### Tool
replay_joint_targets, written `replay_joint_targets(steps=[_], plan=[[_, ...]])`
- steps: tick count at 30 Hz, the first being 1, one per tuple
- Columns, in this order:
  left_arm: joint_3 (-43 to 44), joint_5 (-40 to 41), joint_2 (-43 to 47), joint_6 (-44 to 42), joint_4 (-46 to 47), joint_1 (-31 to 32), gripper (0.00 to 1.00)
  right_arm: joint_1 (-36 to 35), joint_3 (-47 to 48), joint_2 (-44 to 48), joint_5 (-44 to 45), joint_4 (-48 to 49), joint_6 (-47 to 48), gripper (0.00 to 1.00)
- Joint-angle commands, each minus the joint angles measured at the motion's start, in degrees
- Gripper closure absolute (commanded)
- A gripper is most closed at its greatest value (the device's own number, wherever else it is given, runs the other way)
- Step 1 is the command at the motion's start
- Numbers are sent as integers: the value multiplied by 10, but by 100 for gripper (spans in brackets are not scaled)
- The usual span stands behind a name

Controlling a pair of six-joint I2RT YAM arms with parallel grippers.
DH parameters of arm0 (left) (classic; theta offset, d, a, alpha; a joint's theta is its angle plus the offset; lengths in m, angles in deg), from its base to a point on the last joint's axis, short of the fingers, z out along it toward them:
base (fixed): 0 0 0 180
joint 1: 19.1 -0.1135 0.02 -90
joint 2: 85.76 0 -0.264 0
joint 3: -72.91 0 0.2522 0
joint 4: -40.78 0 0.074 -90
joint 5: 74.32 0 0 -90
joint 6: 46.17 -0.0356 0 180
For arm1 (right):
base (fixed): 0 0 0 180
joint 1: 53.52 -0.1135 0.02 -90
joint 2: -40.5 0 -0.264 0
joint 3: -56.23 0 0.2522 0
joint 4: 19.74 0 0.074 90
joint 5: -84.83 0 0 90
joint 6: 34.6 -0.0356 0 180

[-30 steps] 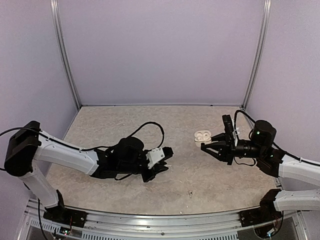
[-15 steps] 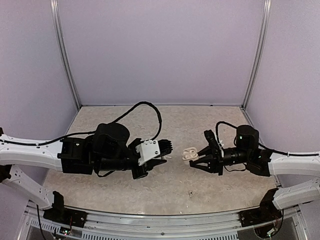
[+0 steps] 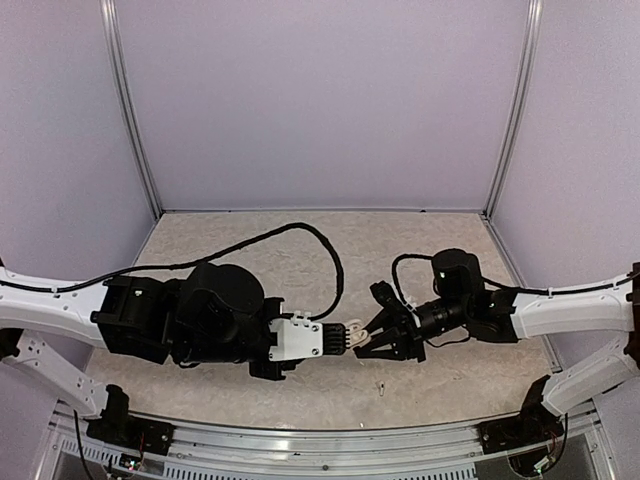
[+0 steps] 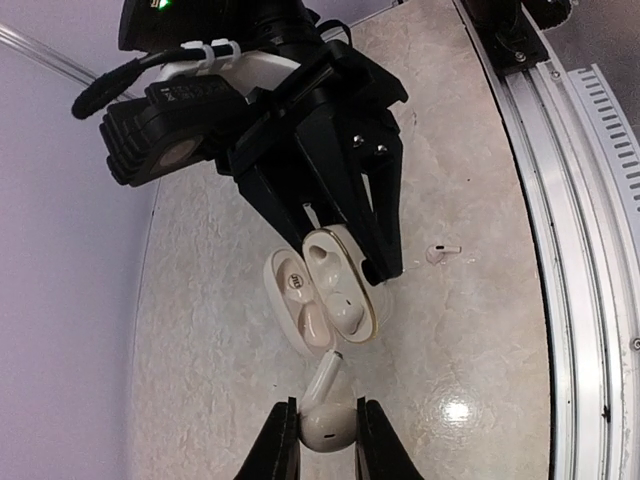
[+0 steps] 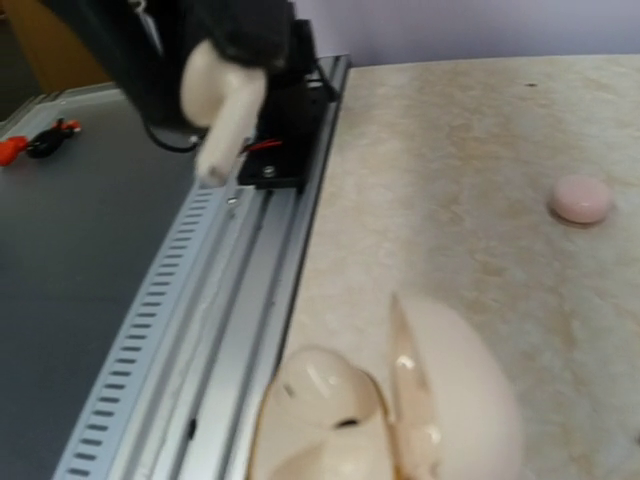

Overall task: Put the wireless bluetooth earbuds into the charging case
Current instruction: Insert the right earbud into the right side groove of the charging case.

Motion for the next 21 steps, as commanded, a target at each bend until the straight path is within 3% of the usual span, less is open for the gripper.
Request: replay_joint_targets(steps=[1, 21], plan=[[22, 39, -12, -35, -33, 17, 82, -23, 33, -31, -39, -31, 12, 100], [49, 49, -68, -97, -14, 30, 82, -43, 63, -76, -79, -45, -29, 100]])
